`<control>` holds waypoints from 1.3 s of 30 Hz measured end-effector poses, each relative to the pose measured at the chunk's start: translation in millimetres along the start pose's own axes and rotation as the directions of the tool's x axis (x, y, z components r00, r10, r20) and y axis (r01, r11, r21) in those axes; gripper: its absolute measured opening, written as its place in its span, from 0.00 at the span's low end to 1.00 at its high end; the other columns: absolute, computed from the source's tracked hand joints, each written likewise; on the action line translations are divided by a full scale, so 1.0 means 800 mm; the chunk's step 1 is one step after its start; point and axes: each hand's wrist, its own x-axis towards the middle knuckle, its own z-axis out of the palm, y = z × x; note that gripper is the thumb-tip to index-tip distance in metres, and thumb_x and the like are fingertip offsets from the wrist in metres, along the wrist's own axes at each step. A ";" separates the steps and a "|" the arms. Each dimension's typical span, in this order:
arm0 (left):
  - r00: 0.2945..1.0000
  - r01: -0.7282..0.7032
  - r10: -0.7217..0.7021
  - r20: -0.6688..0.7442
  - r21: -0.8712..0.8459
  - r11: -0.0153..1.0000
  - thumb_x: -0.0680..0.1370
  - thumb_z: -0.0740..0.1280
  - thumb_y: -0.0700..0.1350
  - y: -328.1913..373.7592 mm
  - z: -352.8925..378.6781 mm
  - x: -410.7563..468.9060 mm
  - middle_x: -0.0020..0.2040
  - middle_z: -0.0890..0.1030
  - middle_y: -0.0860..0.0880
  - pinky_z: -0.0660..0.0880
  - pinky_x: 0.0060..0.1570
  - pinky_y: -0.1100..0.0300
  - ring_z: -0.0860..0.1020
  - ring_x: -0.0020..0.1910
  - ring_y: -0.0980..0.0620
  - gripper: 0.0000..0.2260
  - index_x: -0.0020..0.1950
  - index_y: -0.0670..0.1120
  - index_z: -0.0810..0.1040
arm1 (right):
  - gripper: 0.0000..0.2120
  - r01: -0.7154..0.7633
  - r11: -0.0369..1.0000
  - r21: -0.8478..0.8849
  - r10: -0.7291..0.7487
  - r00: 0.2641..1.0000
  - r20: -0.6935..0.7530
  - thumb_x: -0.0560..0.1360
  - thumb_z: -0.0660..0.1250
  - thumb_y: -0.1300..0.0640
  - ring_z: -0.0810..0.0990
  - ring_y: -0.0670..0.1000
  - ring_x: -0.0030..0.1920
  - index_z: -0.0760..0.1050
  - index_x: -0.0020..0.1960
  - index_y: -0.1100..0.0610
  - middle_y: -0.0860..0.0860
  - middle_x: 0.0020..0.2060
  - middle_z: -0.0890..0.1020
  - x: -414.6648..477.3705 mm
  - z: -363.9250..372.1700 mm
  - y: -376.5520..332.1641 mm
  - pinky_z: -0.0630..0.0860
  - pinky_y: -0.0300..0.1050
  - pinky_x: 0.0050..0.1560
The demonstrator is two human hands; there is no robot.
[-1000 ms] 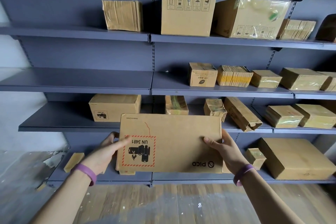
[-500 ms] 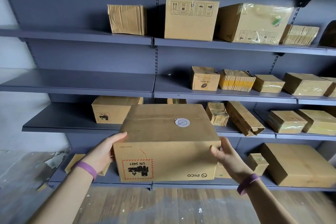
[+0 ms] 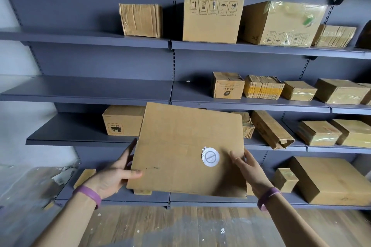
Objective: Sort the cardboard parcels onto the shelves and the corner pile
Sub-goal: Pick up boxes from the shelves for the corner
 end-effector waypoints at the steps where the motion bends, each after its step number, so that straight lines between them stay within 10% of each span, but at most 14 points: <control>1: 1.000 0.006 -0.007 0.005 0.069 0.998 0.66 0.77 0.35 0.000 -0.001 0.000 0.70 0.73 0.54 0.58 0.75 0.43 0.68 0.72 0.49 0.49 0.77 0.63 0.56 | 0.15 -0.007 1.000 -0.014 0.007 1.000 -0.006 0.77 0.68 0.51 0.79 0.46 0.51 0.72 0.62 0.52 0.51 0.55 0.81 0.002 0.000 0.002 0.75 0.40 0.48; 7: 0.991 -0.014 0.034 -0.130 0.152 0.988 0.70 0.75 0.31 -0.003 0.013 0.010 0.68 0.69 0.53 0.56 0.76 0.45 0.65 0.73 0.46 0.47 0.79 0.53 0.52 | 0.17 -0.043 0.999 0.028 0.042 0.999 0.012 0.77 0.69 0.64 0.78 0.52 0.43 0.65 0.61 0.56 0.57 0.45 0.78 -0.001 -0.001 0.007 0.75 0.43 0.38; 9: 0.984 -0.079 0.098 -0.151 0.127 0.989 0.68 0.80 0.43 0.004 0.021 0.011 0.63 0.75 0.52 0.61 0.73 0.49 0.73 0.66 0.49 0.36 0.69 0.52 0.65 | 0.18 -0.002 1.000 -0.018 0.001 1.000 -0.019 0.75 0.69 0.68 0.77 0.53 0.42 0.65 0.58 0.57 0.57 0.42 0.77 -0.003 0.003 0.010 0.76 0.45 0.39; 12: 0.976 -0.105 0.132 -0.175 0.156 0.982 0.52 0.80 0.69 0.000 0.020 0.017 0.65 0.77 0.48 0.61 0.73 0.44 0.73 0.67 0.47 0.50 0.67 0.49 0.68 | 0.21 0.060 0.996 -0.061 -0.063 0.997 -0.042 0.72 0.71 0.74 0.77 0.53 0.45 0.65 0.56 0.60 0.57 0.44 0.77 -0.001 0.005 0.018 0.77 0.43 0.41; 17: 0.947 -0.179 0.204 -0.249 0.119 0.977 0.52 0.68 0.81 0.000 0.018 0.024 0.59 0.80 0.46 0.66 0.70 0.47 0.76 0.61 0.46 0.47 0.59 0.49 0.73 | 0.24 0.137 0.981 -0.140 -0.150 0.985 -0.088 0.68 0.74 0.73 0.77 0.53 0.47 0.65 0.55 0.63 0.58 0.49 0.76 0.002 0.008 0.026 0.78 0.40 0.41; 21: 0.952 -0.143 0.122 -0.282 -0.056 0.988 0.67 0.60 0.75 0.010 0.027 0.027 0.70 0.74 0.48 0.63 0.73 0.48 0.72 0.69 0.44 0.45 0.75 0.47 0.66 | 0.23 0.185 0.964 -0.191 -0.209 0.971 -0.116 0.67 0.76 0.72 0.78 0.51 0.46 0.66 0.52 0.58 0.54 0.47 0.78 0.000 0.010 0.029 0.75 0.40 0.42; 25: 0.965 0.016 -0.058 -0.256 -0.164 0.986 0.58 0.58 0.81 0.016 0.024 0.021 0.76 0.67 0.42 0.64 0.69 0.34 0.66 0.73 0.37 0.57 0.80 0.50 0.59 | 0.24 0.214 0.947 -0.240 -0.256 0.953 -0.161 0.67 0.76 0.72 0.77 0.49 0.44 0.65 0.48 0.53 0.51 0.44 0.79 -0.001 0.015 0.034 0.74 0.43 0.41; 29: 0.977 0.066 -0.124 -0.172 -0.311 0.948 0.43 0.78 0.74 0.015 0.031 0.012 0.80 0.58 0.44 0.72 0.57 0.28 0.64 0.70 0.24 0.67 0.79 0.64 0.55 | 0.25 0.201 0.945 -0.257 -0.259 0.942 -0.215 0.68 0.75 0.72 0.77 0.48 0.44 0.63 0.46 0.50 0.49 0.43 0.78 -0.004 0.020 0.045 0.74 0.47 0.41; 36: 0.978 -0.106 -0.039 -0.204 -0.651 0.751 0.66 0.76 0.51 0.007 0.041 0.015 0.68 0.71 0.38 0.74 0.63 0.39 0.76 0.58 0.25 0.32 0.69 0.51 0.73 | 0.26 0.171 0.950 -0.260 -0.237 0.939 -0.250 0.69 0.73 0.72 0.79 0.51 0.46 0.61 0.45 0.48 0.50 0.44 0.80 -0.010 0.031 0.050 0.75 0.49 0.42; 39: 0.962 -0.242 0.083 -0.259 -0.675 0.696 0.67 0.77 0.52 -0.008 0.043 0.014 0.70 0.72 0.41 0.74 0.63 0.38 0.78 0.61 0.32 0.33 0.70 0.49 0.73 | 0.21 0.201 0.942 -0.270 -0.264 0.939 -0.222 0.74 0.67 0.73 0.79 0.50 0.47 0.63 0.48 0.49 0.47 0.46 0.79 -0.010 0.033 0.047 0.75 0.40 0.41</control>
